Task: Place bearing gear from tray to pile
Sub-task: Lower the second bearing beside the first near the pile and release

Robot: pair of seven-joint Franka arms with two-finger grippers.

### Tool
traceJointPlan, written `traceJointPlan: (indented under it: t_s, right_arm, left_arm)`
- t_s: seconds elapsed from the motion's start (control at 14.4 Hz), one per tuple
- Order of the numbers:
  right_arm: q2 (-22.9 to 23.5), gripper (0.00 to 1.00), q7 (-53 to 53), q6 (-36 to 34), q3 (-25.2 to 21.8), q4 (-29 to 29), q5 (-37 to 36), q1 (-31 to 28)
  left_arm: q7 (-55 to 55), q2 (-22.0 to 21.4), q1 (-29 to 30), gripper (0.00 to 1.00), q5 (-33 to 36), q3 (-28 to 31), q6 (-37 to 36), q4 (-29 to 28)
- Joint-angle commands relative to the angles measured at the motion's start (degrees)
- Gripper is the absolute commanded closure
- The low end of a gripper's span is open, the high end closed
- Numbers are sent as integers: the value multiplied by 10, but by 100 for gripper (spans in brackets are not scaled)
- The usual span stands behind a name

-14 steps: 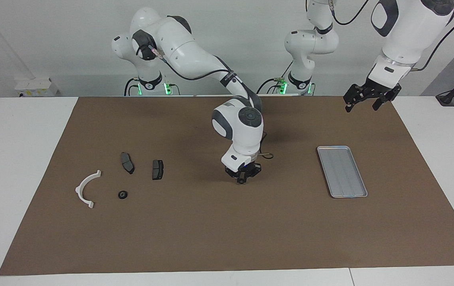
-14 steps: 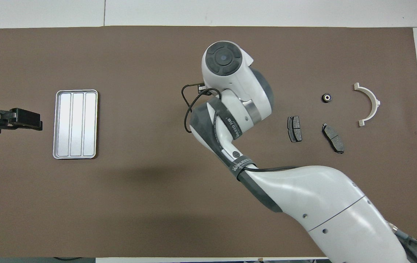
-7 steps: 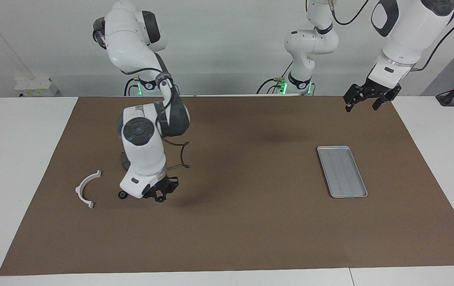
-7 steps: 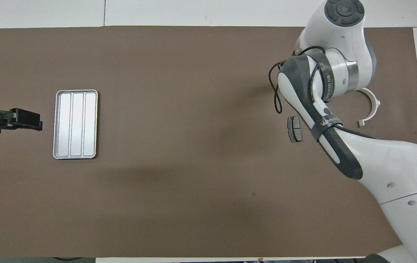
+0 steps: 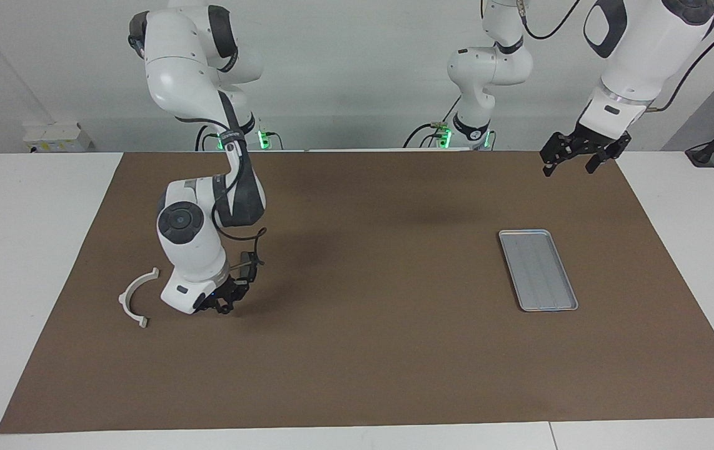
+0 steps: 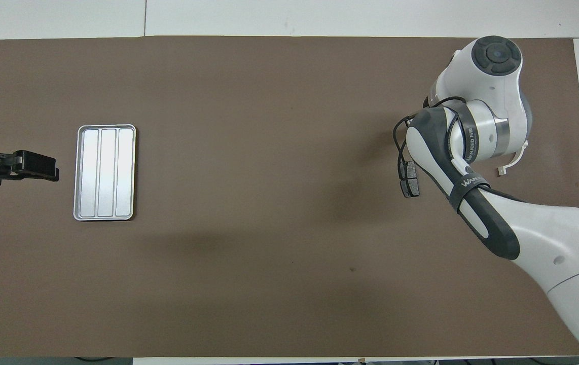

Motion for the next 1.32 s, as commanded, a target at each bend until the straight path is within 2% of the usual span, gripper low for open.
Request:
traceJointPlan:
  t_s: [0.0, 0.21, 0.49, 0.56, 0.62, 0.69, 0.9, 1.25]
  right_arm:
    - [-45, 100, -9, 41, 9, -87, 0, -13]
    - [-59, 100, -7, 89, 9, -142, 0, -17]
    - [-61, 100, -6, 101, 9, -159, 0, -20]
    - [-61, 84, -4, 101, 9, -155, 0, -19]
    - [-61, 11, 7, 92, 10, -147, 0, -16]
    - [-66, 0, 21, 84, 9, -141, 0, -14]
    - [-71, 0, 32, 49, 10, -104, 0, -12]
    - [-92, 0, 32, -37, 10, 6, 0, -13]
  left_arm:
    - [4, -5, -2, 0, 6, 2, -7, -3]
    - [4, -5, -2, 0, 6, 2, -7, -3]
    - [4, -5, -2, 0, 6, 2, -8, -3]
    - [4, -5, -2, 0, 6, 2, -7, -3]
    - [4, -5, -2, 0, 6, 2, -7, -3]
    - [4, -5, -2, 0, 6, 2, -7, -3]
    - [4, -5, -2, 0, 6, 2, -7, -3]
    - [4, -5, -2, 0, 6, 2, -8, -3]
